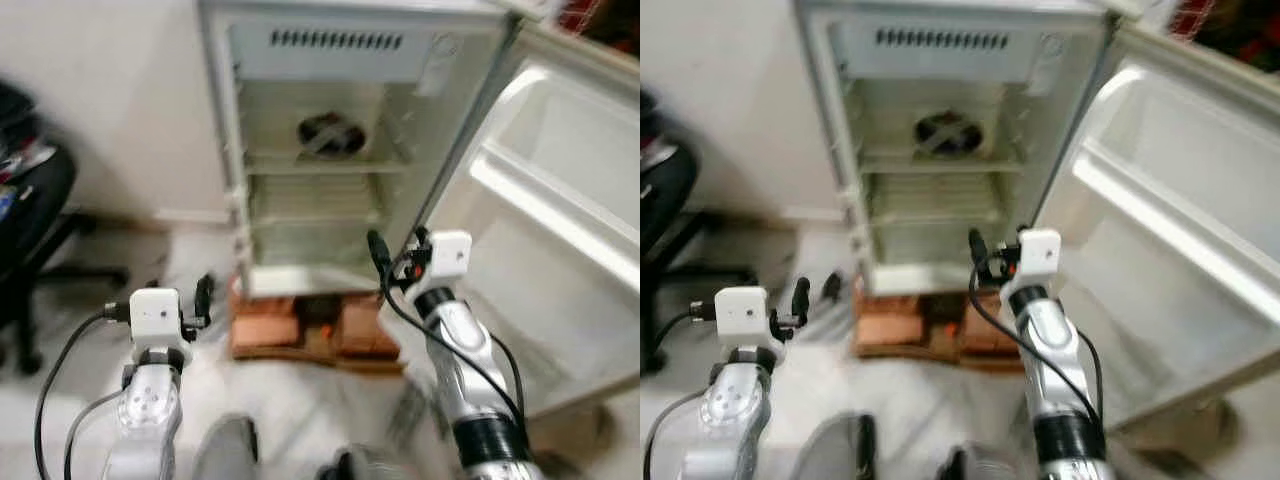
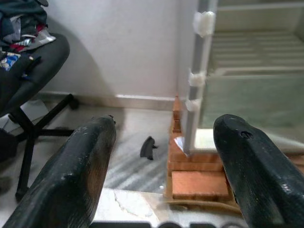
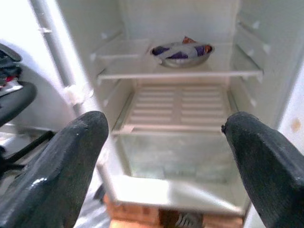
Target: Restocking fridge
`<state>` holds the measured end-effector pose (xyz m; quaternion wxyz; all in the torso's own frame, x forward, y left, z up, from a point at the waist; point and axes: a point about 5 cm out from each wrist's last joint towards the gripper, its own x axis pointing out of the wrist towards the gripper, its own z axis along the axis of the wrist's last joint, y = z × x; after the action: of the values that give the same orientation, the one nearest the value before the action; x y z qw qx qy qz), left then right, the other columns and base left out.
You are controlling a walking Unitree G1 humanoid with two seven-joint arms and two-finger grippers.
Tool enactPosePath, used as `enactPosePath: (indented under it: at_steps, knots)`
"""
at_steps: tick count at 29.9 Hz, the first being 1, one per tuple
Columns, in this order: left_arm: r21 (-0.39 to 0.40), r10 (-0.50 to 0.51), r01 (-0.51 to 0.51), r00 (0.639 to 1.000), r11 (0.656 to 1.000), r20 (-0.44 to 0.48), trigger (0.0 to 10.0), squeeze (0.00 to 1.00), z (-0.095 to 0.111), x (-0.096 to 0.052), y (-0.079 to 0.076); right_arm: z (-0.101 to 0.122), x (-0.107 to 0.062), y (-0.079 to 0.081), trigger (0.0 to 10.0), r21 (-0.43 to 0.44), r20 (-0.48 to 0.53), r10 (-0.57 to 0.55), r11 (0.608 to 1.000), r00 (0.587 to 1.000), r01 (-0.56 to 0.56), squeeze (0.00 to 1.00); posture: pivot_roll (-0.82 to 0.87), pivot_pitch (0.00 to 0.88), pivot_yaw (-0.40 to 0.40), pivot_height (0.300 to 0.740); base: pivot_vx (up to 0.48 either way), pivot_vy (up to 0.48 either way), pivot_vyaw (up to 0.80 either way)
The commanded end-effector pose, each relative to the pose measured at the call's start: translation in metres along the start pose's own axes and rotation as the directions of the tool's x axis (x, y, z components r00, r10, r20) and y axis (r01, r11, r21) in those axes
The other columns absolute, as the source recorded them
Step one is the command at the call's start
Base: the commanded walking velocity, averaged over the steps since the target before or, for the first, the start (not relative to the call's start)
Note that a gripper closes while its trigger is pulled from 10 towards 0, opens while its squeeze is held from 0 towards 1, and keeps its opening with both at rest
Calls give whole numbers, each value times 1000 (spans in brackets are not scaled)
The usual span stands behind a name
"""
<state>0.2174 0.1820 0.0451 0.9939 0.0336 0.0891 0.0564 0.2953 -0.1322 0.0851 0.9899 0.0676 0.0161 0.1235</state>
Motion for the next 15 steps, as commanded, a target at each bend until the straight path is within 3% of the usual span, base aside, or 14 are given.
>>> enactPosePath:
  at_steps: [1,8,13,15]
  knots:
    - [13,-13,12,999,1000,37,10000,0,10,6,-3,3,1,-3,10000,5,10,-13,1000,1000,13,0,142,92,-68,740,-428,0,0]
    - [85,-32,27,998,996,57,10000,0,16,5,0,9,11,3,10000,36,26,-14,999,1000,13,0,166,120,-59,740,-386,0,0]
    - [132,-51,42,997,990,62,10000,0,18,7,-1,10,14,5,10000,54,30,-16,998,999,14,0,231,142,-57,740,0,0,0]
    - [164,-87,71,992,984,89,10000,0,24,8,-5,10,16,15,10000,54,38,17,998,999,-19,0,218,149,-55,740,0,0,0]
